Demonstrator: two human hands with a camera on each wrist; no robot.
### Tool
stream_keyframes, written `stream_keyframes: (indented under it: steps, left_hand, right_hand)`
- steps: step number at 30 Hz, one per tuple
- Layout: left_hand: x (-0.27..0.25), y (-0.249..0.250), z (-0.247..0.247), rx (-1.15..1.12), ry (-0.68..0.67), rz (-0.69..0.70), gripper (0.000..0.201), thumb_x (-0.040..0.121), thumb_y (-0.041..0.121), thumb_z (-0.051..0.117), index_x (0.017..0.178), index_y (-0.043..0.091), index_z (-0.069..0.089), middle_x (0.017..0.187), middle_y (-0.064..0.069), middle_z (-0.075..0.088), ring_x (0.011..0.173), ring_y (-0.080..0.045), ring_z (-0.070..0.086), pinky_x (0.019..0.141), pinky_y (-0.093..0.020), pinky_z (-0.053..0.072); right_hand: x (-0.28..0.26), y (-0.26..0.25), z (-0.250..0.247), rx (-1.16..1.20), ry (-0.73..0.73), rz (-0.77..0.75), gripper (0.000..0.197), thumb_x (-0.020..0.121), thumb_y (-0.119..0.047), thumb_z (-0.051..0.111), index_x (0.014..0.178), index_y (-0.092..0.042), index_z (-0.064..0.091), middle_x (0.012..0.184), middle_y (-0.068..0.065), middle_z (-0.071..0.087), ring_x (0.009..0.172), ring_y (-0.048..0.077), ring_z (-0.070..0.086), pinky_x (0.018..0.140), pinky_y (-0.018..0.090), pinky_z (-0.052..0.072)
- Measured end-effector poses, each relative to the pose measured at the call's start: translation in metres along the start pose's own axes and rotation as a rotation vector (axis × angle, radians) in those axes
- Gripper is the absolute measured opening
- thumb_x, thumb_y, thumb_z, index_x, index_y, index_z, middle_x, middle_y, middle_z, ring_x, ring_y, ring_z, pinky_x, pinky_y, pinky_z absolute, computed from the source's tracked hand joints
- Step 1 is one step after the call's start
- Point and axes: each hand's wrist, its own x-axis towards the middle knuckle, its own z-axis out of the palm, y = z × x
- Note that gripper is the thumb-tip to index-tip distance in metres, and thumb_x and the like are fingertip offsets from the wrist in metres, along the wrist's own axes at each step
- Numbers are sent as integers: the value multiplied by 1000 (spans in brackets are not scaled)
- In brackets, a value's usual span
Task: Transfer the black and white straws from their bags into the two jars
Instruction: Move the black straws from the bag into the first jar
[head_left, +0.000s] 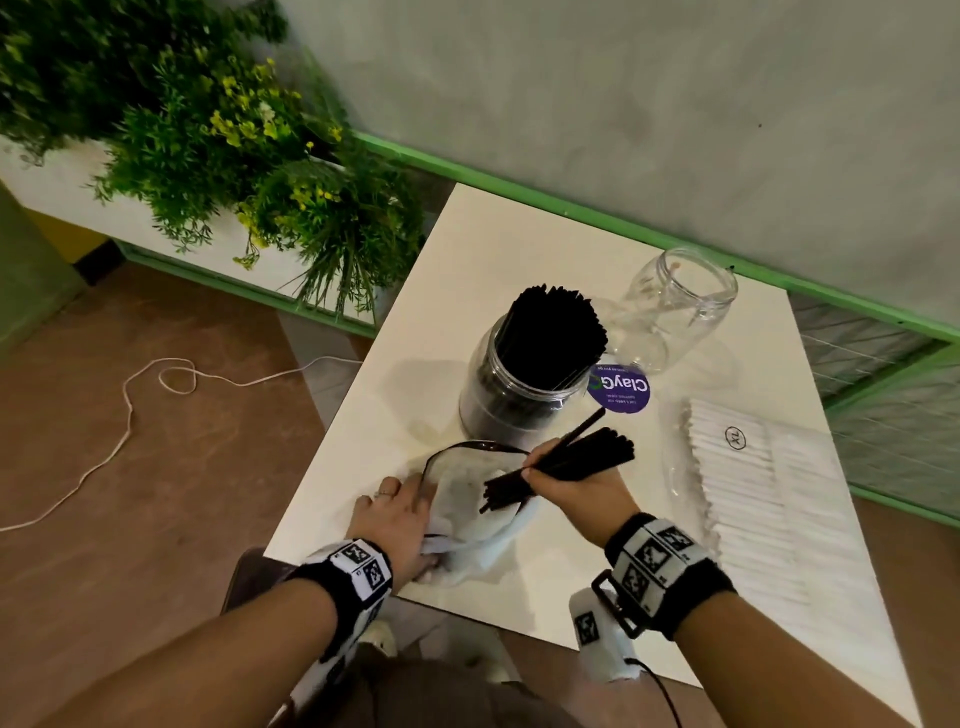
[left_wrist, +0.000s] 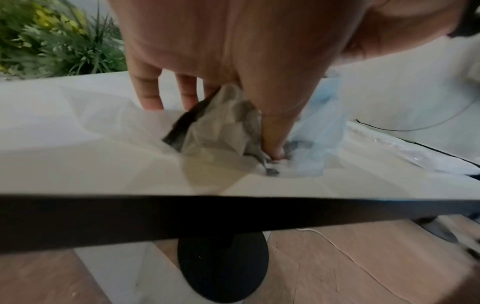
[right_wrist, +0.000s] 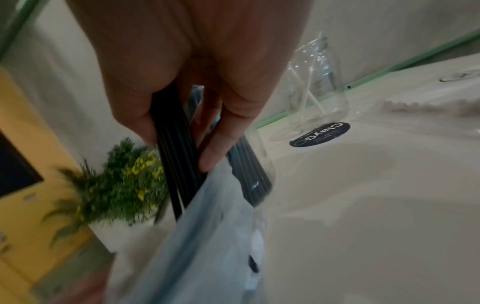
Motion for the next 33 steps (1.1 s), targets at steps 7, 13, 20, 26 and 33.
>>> stream_keyframes:
  steps: [7, 13, 20, 26, 33]
  left_hand:
    - [29, 29, -23, -49, -18, -117, 85, 79, 52, 59, 145, 13, 22, 142, -7, 27, 124, -31, 32, 97, -43, 39]
    - [21, 42, -43, -181, -102, -191, 90, 63, 53, 72, 137, 18, 34, 131, -6, 39, 118, -32, 44, 95, -43, 42]
    - [-1, 38, -50, -323, 63, -214, 96, 57, 56, 78, 136, 29, 29, 140, 1, 30, 119, -26, 44, 98, -37, 40]
    - [-9, 31, -53, -354, 157, -179, 105, 55, 63, 76, 140, 36, 22, 143, 5, 24, 126, -24, 37, 103, -38, 36]
    - [-1, 14, -72, -450, 151, -77, 127, 32, 91, 51, 143, 36, 22, 146, 3, 27, 132, -24, 32, 109, -41, 31]
  right_hand:
    - [-6, -74, -65, 0, -65, -195, 19, 77, 2, 71, 76, -17, 67, 75, -12, 66, 77, 3, 61, 74, 17, 51]
    - [13, -127, -98, 96, -57, -277, 16, 84, 8, 63, 81, -8, 64, 74, -1, 64, 73, 10, 64, 68, 24, 56]
    - [64, -127, -82, -7, 33, -294, 14, 77, -4, 69, 76, -18, 68, 78, -2, 68, 82, 16, 67, 79, 42, 58]
    - [83, -112, -56, -203, -27, -236, 8, 69, -24, 75, 75, -27, 70, 86, -2, 71, 89, 16, 66, 86, 43, 54]
    - [86, -97, -50, -372, 184, -376, 72, 64, -35, 86, 124, -17, 50, 117, -1, 45, 114, 21, 43, 102, 35, 38]
